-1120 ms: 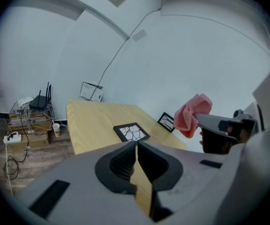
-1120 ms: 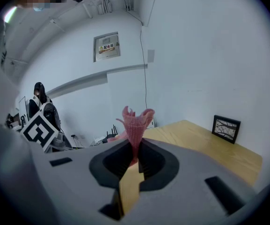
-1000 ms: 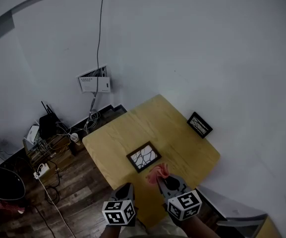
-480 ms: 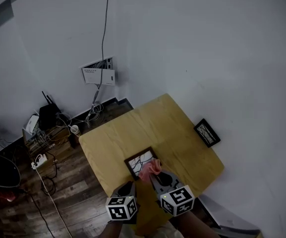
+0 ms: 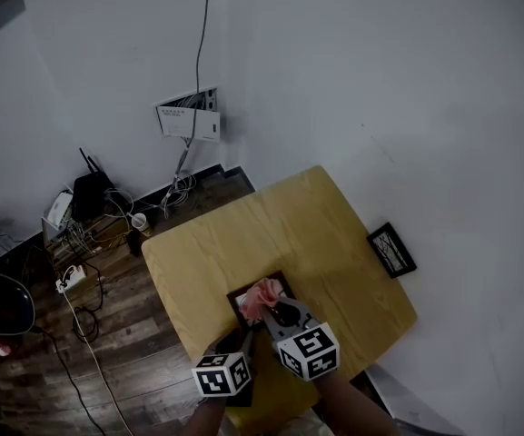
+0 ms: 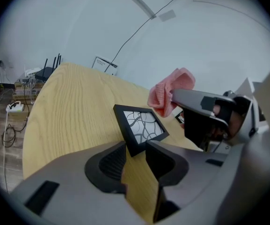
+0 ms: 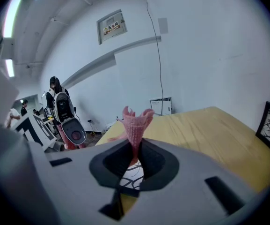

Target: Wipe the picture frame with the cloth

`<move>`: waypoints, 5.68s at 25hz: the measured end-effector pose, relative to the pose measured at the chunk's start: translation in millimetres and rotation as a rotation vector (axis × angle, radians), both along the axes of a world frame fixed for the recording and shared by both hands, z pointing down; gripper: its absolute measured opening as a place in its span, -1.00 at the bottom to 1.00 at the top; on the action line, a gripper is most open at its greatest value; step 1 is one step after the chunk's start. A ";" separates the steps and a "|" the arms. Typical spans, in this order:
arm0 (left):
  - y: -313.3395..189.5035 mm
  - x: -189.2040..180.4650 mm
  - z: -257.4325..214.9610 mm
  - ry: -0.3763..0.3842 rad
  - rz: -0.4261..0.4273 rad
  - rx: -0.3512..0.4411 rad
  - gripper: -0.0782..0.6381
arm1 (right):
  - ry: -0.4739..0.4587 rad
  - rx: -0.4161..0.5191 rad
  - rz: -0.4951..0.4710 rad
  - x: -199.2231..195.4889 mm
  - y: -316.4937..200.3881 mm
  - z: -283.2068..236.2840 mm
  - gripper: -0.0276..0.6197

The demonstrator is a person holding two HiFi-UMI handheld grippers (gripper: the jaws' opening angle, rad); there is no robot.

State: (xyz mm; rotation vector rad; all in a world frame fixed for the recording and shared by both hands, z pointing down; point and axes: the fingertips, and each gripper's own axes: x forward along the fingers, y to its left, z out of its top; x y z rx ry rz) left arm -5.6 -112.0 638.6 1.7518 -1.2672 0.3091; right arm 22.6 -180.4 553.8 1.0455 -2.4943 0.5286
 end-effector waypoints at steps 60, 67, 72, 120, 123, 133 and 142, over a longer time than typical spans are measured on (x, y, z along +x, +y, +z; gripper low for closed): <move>-7.6 2.5 7.0 -0.075 0.010 -0.027 -0.49 | 0.523 -0.162 -0.140 25.7 -40.6 88.0 -0.86; -8.2 3.7 8.4 -0.080 0.011 -0.025 -0.49 | 0.574 -0.138 -0.131 38.7 -47.1 89.9 -0.86; -8.0 2.7 7.8 -0.075 0.012 -0.029 -0.49 | 0.564 -0.143 -0.119 37.9 -47.2 88.9 -0.86; -8.9 2.8 8.7 -0.074 0.013 -0.032 -0.49 | 0.359 -0.262 -0.311 -13.6 32.4 88.6 -0.86; -8.7 2.9 8.7 -0.075 0.012 -0.032 -0.49 | 0.355 -0.261 -0.307 -12.1 30.7 90.2 -0.86; -8.9 2.7 8.5 -0.076 0.013 -0.030 -0.49 | 0.393 -0.248 -0.266 7.5 19.9 91.2 -0.86; -8.3 2.4 8.4 -0.080 0.013 -0.029 -0.49 | 0.454 -0.238 -0.203 39.4 4.1 89.1 -0.86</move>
